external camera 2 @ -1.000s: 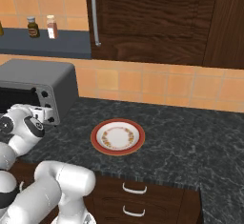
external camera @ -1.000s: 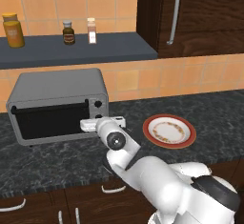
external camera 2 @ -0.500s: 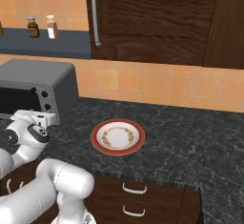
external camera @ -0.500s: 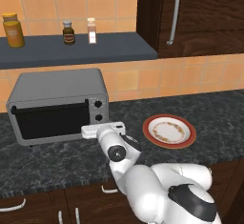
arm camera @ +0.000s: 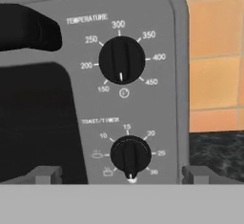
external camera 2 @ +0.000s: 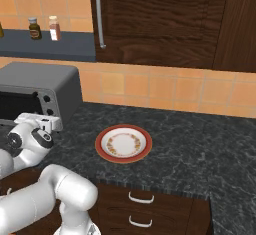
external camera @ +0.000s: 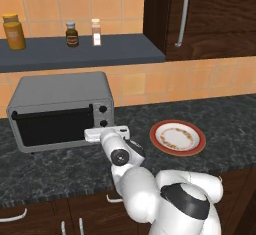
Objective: Pick up the kebab skewer and baguette bread, and place them inside the toaster oven. Close the toaster oven door and start by setting the timer.
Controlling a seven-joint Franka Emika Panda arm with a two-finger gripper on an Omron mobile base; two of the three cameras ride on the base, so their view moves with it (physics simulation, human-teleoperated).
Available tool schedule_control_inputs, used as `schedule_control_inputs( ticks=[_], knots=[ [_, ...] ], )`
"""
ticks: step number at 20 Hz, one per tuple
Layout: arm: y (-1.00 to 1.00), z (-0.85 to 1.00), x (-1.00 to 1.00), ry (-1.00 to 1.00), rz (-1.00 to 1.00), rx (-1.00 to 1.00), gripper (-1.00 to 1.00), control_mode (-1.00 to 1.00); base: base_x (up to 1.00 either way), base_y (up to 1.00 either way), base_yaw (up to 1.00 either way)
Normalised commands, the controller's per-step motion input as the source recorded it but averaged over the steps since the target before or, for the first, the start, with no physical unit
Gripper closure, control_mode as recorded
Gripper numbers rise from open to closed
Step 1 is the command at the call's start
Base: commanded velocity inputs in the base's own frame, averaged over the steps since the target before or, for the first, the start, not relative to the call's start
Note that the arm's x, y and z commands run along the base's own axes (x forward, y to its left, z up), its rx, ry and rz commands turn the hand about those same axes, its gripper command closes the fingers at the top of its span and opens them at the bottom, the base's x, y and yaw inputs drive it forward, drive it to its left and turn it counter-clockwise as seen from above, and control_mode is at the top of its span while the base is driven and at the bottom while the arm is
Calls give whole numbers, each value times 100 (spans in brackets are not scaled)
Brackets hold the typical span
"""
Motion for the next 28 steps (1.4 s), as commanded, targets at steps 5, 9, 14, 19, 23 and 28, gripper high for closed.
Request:
schedule_control_inputs(
  ticks=[5, 9, 14, 19, 23, 28],
  knots=[
    [-6, 0, 20, 0, 0, 0, -100, -100, 0, 0, 0],
    [0, 0, 9, 0, 0, 0, -100, -100, 0, 0, 0],
    [0, 0, 9, 0, 0, 0, -100, -100, 0, 0, 0],
    [0, 0, 0, 0, 0, 0, -100, -100, 0, 0, 0],
    [0, 0, 0, 0, 0, 0, -100, -100, 0, 0, 0],
    [2, 0, 0, 0, -1, 0, -100, -100, 0, 0, 0]
  ],
)
